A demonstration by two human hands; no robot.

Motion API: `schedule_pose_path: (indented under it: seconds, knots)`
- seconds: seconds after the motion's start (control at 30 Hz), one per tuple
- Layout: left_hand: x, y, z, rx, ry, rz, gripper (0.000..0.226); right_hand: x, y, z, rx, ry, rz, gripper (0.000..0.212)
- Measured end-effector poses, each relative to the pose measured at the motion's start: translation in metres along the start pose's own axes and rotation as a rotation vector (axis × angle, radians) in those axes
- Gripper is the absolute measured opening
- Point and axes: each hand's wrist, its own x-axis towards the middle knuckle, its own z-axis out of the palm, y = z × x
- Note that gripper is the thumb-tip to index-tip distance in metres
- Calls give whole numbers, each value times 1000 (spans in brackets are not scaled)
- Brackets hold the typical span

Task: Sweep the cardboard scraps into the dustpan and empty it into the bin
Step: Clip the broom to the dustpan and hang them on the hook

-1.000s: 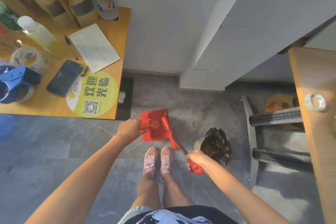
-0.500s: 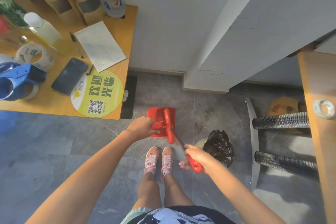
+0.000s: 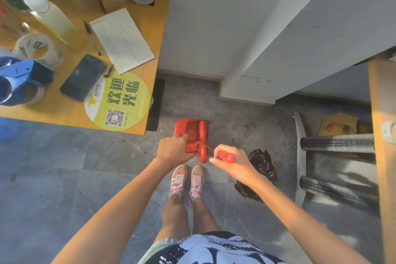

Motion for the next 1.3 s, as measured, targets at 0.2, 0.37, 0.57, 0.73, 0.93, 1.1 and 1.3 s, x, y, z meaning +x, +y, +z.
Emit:
schedule_pose_path:
  seconds: [0.2, 0.37, 0.57, 0.73, 0.93, 1.1, 1.3]
  knots:
    - [3, 0, 8, -112, 9, 86, 52, 10, -36, -1, -127, 244, 94, 10]
    - [4, 1, 10, -117, -7, 120, 45, -1, -52, 16, -210, 291, 47, 16]
    - [3, 8, 8, -110, -63, 74, 34, -4, -50, 30, -25, 368, 1, 19]
    - [2, 12, 15, -152, -57, 70, 33, -5, -46, 34, 89, 417, 14, 23]
    - [11, 5, 17, -198, -46, 63, 34, 2, -51, 40, 122, 431, 4, 24]
    - [11, 5, 16, -222, -37, 65, 33, 4, -51, 41, 123, 416, 7, 23]
    - [7, 6, 12, -223, -18, 74, 32, 6, -54, 53, 108, 393, 16, 21]
